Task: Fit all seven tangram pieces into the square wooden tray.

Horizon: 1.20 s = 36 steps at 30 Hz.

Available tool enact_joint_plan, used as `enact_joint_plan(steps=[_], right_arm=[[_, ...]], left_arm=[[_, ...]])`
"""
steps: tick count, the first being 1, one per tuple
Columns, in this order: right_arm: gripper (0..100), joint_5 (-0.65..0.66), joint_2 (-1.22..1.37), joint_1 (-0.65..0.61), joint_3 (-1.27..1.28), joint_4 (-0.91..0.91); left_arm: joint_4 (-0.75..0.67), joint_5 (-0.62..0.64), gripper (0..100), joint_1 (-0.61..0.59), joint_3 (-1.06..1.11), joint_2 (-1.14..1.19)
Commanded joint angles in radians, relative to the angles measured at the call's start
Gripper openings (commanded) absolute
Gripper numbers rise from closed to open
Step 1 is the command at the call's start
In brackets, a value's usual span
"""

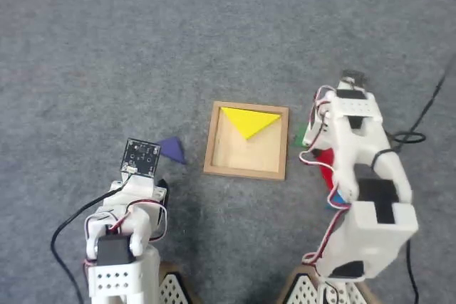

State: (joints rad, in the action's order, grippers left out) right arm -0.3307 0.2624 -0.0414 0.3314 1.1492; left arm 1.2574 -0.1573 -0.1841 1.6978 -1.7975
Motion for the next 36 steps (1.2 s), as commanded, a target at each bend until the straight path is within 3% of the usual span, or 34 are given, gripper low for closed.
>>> enact_joint_plan(steps=[1, 9, 14, 19, 24, 36], right_arm=[[29.9, -0.012, 0.025, -0.054, -0.003, 0.008], [29.9, -0.011, 0.027, -0.035, -0.005, 0.007], [29.4, 0.068, 0.027, -0.03, -0.014, -0.007], [18.9, 0.072, 0.027, -0.03, -0.008, -0.013], [18.3, 0.074, 0.004, -0.03, -0.012, -0.004], [18.4, 0.124, -0.312, -0.039, 0.1, -0.012]], left_arm=[[0.005, 0.009, 14, -0.006, -0.015, -0.02], [0.005, 0.009, 14, -0.006, -0.015, -0.02], [0.005, 0.009, 14, -0.006, -0.015, -0.02], [0.005, 0.009, 14, -0.006, -0.015, -0.02], [0.005, 0.009, 14, -0.006, -0.015, -0.02], [0.005, 0.009, 14, -0.006, -0.015, -0.02]])
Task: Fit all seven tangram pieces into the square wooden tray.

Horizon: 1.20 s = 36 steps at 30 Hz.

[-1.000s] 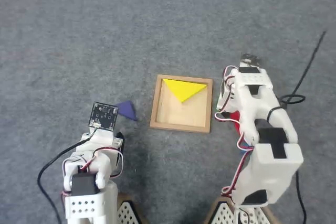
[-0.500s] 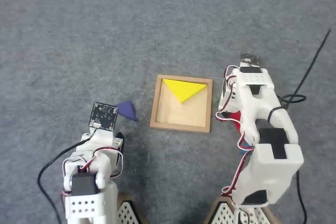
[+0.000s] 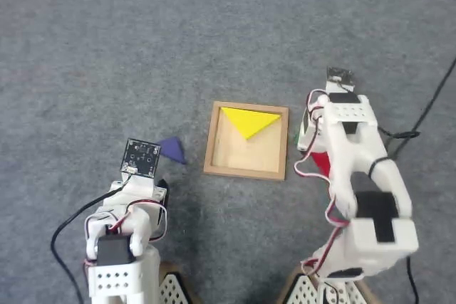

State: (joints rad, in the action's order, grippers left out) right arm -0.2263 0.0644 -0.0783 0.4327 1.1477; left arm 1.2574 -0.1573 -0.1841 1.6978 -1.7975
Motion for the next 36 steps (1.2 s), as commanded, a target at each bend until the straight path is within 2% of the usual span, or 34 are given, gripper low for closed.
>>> enact_joint_plan(steps=[1, 6, 12, 15, 17, 23, 26, 31, 36], right_arm=[[18.4, 0.031, -0.13, -0.004, 0.0, -0.007], [18.3, 0.109, -0.162, -0.087, -0.002, -0.001], [18.3, 0.11, -0.157, -0.245, -0.049, 0.012], [18.4, 0.107, -0.159, -0.278, -0.083, 0.024], [18.7, 0.107, -0.159, -0.268, -0.103, 0.039], [18.8, 0.11, -0.157, -0.133, -0.094, 0.048], [19.8, 0.127, -0.154, -0.076, -0.034, -0.002], [31.4, 0.175, -0.102, -0.107, 0.0, -0.031], [30.6, 0.143, -0.028, -0.15, -0.043, -0.056]], left_arm=[[0.005, 0.009, 14, -0.006, -0.015, -0.02], [0.005, 0.009, 14, -0.006, -0.015, -0.02], [0.005, 0.009, 14, -0.006, -0.015, -0.02], [0.005, 0.009, 14, -0.006, -0.015, -0.02], [0.005, 0.009, 14, -0.006, -0.015, -0.02], [0.005, 0.009, 14, -0.006, -0.015, -0.02], [0.005, 0.009, 14, -0.006, -0.015, -0.02], [0.005, 0.009, 14, -0.006, -0.015, -0.02], [0.005, 0.009, 14, -0.006, -0.015, -0.02]])
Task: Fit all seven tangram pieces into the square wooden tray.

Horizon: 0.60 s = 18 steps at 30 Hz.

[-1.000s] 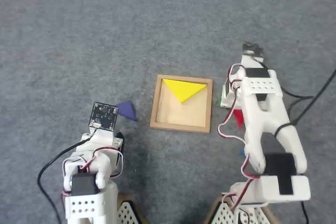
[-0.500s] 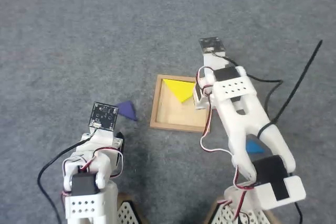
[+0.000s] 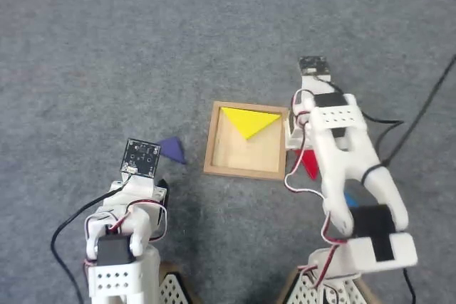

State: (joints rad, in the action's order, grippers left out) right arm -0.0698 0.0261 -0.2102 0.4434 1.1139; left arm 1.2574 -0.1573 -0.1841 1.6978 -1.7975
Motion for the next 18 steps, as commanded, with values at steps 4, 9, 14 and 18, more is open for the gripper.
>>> enact_joint_plan(steps=[4, 9, 14, 18], right_arm=[[30.5, -0.037, 0.111, -0.016, -0.137, -0.018], [30.4, -0.04, 0.262, -0.001, -0.222, -0.012], [30.2, -0.11, 0.312, 0.05, -0.262, -0.016], [24.0, -0.11, 0.325, 0.061, -0.261, -0.019]], left_arm=[[0.005, 0.009, 14, -0.006, -0.015, -0.02], [0.005, 0.009, 14, -0.006, -0.015, -0.02], [0.005, 0.009, 14, -0.006, -0.015, -0.02], [0.005, 0.009, 14, -0.006, -0.015, -0.02]])
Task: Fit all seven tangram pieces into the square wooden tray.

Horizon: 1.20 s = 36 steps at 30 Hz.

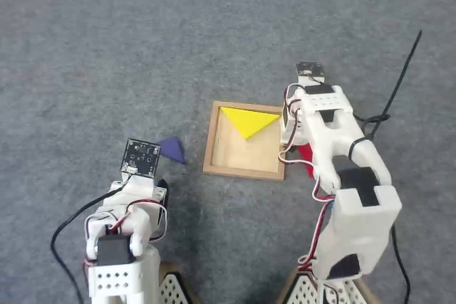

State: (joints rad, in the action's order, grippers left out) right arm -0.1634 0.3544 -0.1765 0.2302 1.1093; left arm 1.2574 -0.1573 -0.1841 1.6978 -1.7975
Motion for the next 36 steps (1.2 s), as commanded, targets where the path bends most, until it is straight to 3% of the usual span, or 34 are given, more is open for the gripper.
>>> enact_joint_plan(steps=[1, 13, 22, 27, 30, 36], right_arm=[[22.5, -0.017, -0.004, 0.028, -0.048, -0.015], [22.0, -0.08, -0.013, 0.137, -0.081, 0.002], [22.0, 0.018, -0.015, 0.214, -0.262, 0.231], [22.0, 0.009, -0.045, 0.202, -0.302, 0.222], [22.6, -0.06, -0.058, 0.168, -0.307, 0.157], [33.3, -0.212, -0.004, 0.104, -0.307, 0.105]], left_arm=[[0.005, 0.009, 14, -0.006, -0.015, -0.02], [0.005, 0.009, 14, -0.006, -0.015, -0.02], [0.005, 0.009, 14, -0.006, -0.015, -0.02], [0.005, 0.009, 14, -0.006, -0.015, -0.02], [0.005, 0.009, 14, -0.006, -0.015, -0.02], [0.005, 0.009, 14, -0.006, -0.015, -0.02]])
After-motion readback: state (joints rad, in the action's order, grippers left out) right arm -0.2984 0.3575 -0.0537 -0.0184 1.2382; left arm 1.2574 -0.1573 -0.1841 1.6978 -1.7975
